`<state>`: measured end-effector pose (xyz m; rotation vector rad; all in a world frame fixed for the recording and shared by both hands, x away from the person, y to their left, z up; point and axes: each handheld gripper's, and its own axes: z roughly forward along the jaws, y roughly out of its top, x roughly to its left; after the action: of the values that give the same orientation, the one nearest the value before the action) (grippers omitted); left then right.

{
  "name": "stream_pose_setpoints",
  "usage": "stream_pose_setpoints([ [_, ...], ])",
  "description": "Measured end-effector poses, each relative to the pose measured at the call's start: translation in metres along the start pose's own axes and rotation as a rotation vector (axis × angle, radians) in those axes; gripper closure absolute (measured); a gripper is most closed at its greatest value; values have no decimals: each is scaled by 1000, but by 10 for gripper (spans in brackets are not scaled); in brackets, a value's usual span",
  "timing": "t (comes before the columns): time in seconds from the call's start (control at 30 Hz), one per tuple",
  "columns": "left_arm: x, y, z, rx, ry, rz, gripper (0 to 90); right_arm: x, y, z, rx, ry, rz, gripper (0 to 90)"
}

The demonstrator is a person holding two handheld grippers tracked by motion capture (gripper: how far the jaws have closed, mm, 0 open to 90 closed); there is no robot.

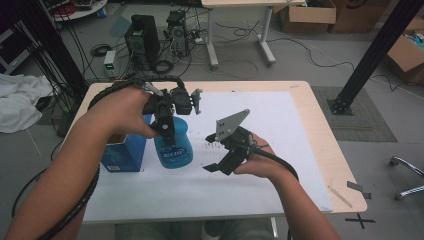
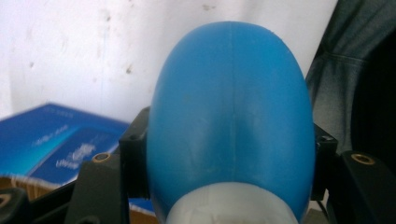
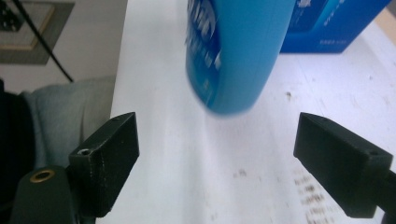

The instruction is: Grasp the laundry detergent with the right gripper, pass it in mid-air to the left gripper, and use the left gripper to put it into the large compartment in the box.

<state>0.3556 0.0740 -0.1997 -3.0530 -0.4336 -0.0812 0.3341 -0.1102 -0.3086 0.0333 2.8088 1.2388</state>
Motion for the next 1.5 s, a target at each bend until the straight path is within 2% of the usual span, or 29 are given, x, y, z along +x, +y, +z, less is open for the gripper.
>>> stream_pose_setpoints([
  [0.03,5,-3,-5,5,1,-41,381,-1,0,-4,22,-1,0,126],
  [0.07,5,-3,-5,5,1,-41,380,-1,0,-4,22,-1,0,126],
  [0.1,9,-6,-9,7,2,-78,380,-3,0,-9,65,-5,0,122],
  [0.13,9,-6,-9,7,2,-78,381,-4,-1,-11,87,-4,0,116],
  [0.17,14,-11,-15,9,-2,-116,380,-4,-1,-13,111,-7,0,111],
  [0.2,14,-11,-15,9,-2,-116,380,-4,-1,-13,111,-7,0,111],
  [0.23,16,-13,-18,8,-2,-138,380,-6,-2,-16,168,-9,-2,76],
  [0.27,19,-15,-22,9,-5,-157,380,-6,-2,-16,168,-9,-2,76],
  [0.37,27,-26,-36,-1,-18,-231,380,-8,-4,-22,270,-15,-1,20],
  [0.47,33,-33,-47,0,-24,-286,380,-9,-5,-25,320,-14,8,0],
  [0.7,52,-55,-70,25,-33,-455,379,-14,-12,-36,419,-10,27,0],
  [0.87,64,-70,-81,48,-39,-614,380,-17,-15,-44,455,-13,33,0],
  [1.0,72,-81,-88,66,-53,-715,380,-18,-18,-48,474,-15,37,0],
  [1.1,79,-91,-92,70,-78,-834,380,-19,-20,-50,482,-20,31,0],
  [1.13,80,-92,-93,75,-82,-846,380,-18,-20,-50,483,-24,29,0],
  [1.27,88,-100,-92,95,-93,-965,380,-18,-22,-52,481,-24,21,0],
  [1.47,102,-114,-89,110,-103,-1106,380,-18,-25,-54,496,-22,21,0],
  [1.5,104,-117,-88,109,-103,-1140,380,-18,-25,-55,497,-22,19,0],
])
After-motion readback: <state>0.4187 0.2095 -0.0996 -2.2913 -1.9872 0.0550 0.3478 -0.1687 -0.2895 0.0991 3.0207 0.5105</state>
